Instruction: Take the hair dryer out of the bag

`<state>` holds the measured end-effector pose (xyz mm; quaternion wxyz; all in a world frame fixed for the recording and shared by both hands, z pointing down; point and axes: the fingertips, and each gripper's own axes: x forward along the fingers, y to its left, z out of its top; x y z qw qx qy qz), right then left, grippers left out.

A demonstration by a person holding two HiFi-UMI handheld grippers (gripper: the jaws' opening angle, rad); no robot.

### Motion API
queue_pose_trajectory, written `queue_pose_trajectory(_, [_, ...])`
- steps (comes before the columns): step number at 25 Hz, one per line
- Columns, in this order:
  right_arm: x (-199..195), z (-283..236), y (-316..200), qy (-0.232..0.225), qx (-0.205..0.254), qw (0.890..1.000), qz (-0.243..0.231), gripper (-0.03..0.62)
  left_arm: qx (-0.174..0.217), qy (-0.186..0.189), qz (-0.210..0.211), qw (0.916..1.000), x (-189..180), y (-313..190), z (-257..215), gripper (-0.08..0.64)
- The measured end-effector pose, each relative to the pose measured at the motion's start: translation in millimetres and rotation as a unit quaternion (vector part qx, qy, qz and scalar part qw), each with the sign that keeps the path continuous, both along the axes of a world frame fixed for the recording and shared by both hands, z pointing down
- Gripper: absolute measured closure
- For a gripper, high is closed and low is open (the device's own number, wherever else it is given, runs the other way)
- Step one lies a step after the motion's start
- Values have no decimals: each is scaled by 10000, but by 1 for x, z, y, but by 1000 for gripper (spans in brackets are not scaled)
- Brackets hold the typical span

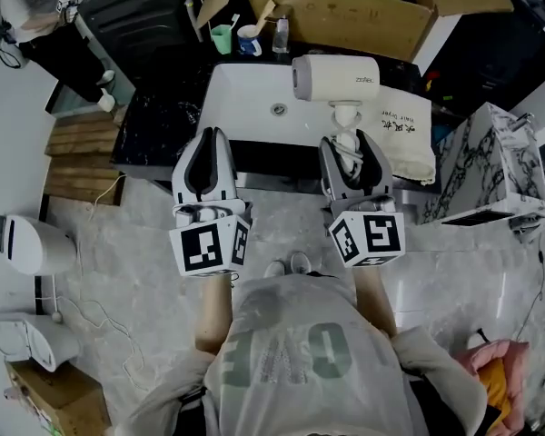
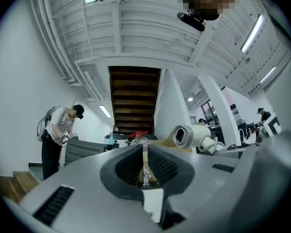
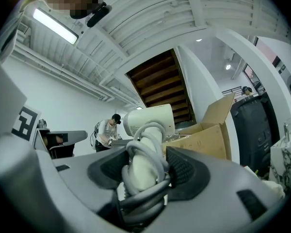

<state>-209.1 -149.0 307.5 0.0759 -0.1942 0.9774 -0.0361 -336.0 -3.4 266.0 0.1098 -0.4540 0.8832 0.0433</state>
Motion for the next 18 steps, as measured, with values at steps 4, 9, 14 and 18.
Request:
queue_pose_trajectory(4, [0, 1, 0, 1, -39, 10000, -16, 345, -1, -1, -36, 10000, -1, 3, -1, 508])
queue_pose_trajectory(9, [2, 1, -1, -11, -79, 10000, -29, 345, -23, 8, -45, 10000, 1, 5, 1, 508])
queue_pose_trajectory(14, [3, 5, -3, 32, -213, 9998, -56, 345, -147, 8, -86, 9999, 3, 5, 6, 508])
queue_pose_trajectory(18, [4, 8, -4, 46, -253, 9997, -59, 345, -134, 50, -95, 9999, 2, 7, 8, 508])
